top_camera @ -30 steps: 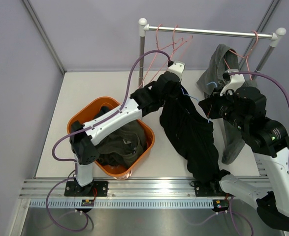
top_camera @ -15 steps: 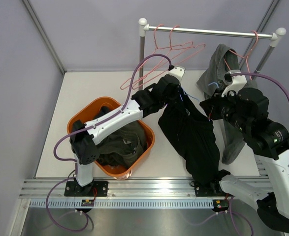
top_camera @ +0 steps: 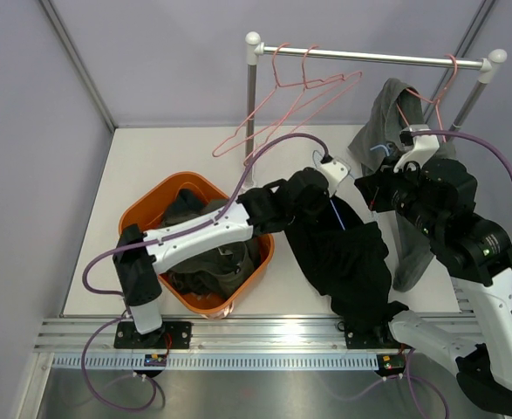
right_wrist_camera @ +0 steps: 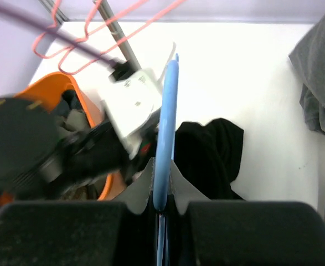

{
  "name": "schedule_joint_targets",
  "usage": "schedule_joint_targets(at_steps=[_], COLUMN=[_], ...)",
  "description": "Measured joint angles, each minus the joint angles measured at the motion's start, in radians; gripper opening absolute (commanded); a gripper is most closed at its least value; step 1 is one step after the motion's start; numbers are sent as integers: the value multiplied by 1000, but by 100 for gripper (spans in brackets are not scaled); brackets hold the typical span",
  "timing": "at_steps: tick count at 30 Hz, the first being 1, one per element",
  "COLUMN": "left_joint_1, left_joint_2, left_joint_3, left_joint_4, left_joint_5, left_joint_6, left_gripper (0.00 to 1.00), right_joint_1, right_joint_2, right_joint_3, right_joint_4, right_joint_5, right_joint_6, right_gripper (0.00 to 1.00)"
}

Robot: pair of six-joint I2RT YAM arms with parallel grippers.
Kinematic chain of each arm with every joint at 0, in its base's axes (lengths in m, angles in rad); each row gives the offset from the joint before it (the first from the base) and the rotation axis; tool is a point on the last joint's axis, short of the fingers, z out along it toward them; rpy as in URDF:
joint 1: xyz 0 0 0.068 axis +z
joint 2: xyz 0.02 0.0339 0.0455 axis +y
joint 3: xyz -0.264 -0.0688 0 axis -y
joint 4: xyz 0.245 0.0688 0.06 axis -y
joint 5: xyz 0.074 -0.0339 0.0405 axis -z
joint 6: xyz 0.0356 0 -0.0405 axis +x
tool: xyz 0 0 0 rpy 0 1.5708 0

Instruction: Remove the shorts from the hanger

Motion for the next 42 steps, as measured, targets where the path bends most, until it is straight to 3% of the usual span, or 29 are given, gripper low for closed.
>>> schedule_joint_targets(at_steps=[8,17,25,31,42], left_joint_1=[-151,-171,-171,-175,-177], left_joint_2=[-293,-539,-587,-599,-589], left_joint_3=[-171,-188,6,177,306], left_joint_4=[26,18,-16,18,91], left_joint_5=[101,92,-88,-141,-211], left_joint_6=[89,157,280,373,552], left_gripper=[0,0,0,0,0], right_joint_1=[0,0,1,1,1], right_joint_2=[50,110,126,134,136], right_joint_3=[-47,-42,32,64,111], right_joint_4=[70,106,111,135,154], right_joint_5=[27,70,116,122,153], right_joint_6=[3,3,4,40,67], right_gripper=[0,0,0,0,0])
